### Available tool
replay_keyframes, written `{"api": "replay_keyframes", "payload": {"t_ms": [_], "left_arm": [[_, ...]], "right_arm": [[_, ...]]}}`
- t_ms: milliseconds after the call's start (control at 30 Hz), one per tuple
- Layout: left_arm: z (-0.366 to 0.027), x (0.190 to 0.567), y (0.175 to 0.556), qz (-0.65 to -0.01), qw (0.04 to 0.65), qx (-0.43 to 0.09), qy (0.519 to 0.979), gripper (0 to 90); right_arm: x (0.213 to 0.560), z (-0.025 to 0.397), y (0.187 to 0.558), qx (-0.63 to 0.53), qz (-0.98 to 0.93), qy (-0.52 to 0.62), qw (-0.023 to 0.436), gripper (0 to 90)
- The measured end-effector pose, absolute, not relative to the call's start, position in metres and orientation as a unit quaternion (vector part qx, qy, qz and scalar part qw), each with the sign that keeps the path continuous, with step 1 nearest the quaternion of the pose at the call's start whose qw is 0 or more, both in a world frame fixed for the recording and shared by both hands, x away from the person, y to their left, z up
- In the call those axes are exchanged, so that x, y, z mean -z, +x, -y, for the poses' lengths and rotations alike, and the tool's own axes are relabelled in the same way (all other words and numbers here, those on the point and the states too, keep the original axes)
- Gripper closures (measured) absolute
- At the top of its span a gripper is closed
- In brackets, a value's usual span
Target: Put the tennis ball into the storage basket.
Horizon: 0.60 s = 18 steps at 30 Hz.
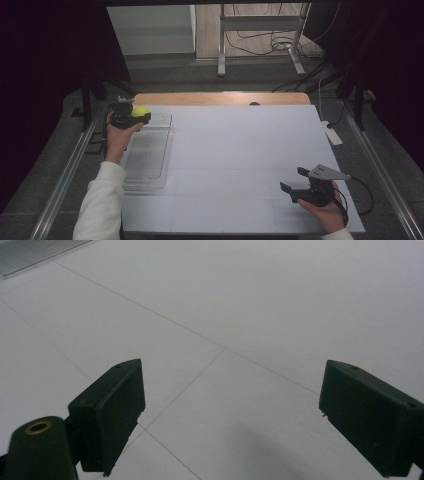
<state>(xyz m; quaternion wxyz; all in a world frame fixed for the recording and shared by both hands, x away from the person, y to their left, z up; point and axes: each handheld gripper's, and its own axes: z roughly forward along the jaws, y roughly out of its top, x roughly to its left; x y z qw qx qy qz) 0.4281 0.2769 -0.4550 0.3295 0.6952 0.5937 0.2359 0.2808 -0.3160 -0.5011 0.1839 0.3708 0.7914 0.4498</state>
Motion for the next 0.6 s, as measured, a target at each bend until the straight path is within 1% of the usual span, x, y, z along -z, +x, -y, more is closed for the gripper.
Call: {"api": "replay_keyframes", "payload": {"t_ms": [600], "left_arm": [[-0.278,0.467,0.432,-0.598,0.308,-0.224,0.705,27.0]], "right_arm": [[0.502,0.316,0.281,-0.448,-0.792,0.372,0.184,11.7]]}}
